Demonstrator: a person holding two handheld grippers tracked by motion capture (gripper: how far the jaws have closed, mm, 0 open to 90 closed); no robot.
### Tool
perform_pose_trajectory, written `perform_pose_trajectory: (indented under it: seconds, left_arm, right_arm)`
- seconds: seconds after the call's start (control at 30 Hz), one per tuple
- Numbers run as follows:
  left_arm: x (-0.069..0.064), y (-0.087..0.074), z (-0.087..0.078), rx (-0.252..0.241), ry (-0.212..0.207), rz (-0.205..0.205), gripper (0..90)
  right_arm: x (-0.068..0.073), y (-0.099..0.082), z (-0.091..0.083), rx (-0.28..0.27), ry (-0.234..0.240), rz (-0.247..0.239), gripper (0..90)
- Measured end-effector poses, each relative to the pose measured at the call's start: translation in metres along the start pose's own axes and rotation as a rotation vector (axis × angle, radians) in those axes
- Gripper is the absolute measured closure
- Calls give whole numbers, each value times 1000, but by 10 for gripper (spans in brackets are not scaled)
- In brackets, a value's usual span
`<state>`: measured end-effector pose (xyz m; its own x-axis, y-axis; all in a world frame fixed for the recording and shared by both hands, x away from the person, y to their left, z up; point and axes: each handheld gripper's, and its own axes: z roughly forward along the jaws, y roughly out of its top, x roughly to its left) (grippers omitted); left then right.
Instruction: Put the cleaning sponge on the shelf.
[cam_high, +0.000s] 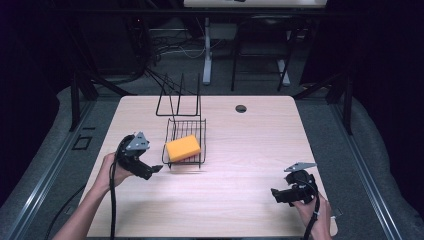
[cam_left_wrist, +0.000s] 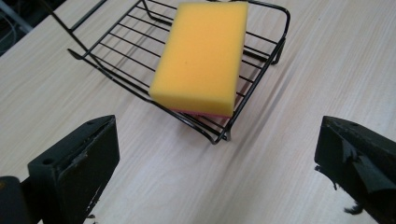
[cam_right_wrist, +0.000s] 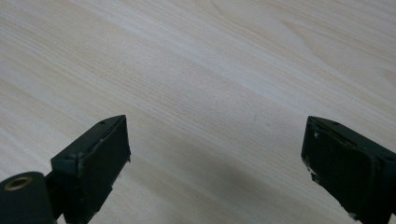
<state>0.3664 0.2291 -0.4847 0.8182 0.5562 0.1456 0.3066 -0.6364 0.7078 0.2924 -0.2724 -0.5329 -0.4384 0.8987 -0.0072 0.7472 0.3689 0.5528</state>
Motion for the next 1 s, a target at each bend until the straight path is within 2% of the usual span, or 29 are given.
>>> perform_pose_trajectory:
  seconds: [0.2, 0.33, 0.43, 0.7, 0.83, 1.0]
  left_arm:
    - [-11, -12, -24, -40, 30, -68, 1]
    - [-23, -20, -37, -40, 58, -98, 1]
    - [-32, -26, -42, -31, 62, -111, 1]
    - [-54, -47, -50, -7, 71, -145, 1]
    - [-60, -60, -49, 0, 71, -175, 1]
    - [-69, -74, -45, 27, 77, -185, 1]
  right_arm:
    - [1, 0, 1, -1, -5, -1, 76]
    - [1, 0, 1, -6, -2, -3, 75]
    - [1, 0, 1, -2, -1, -5, 75]
    - [2, 0, 0, -5, -5, -5, 75]
    - [3, 0, 1, 1, -3, -13, 75]
    - [4, 0, 2, 3, -9, -11, 75]
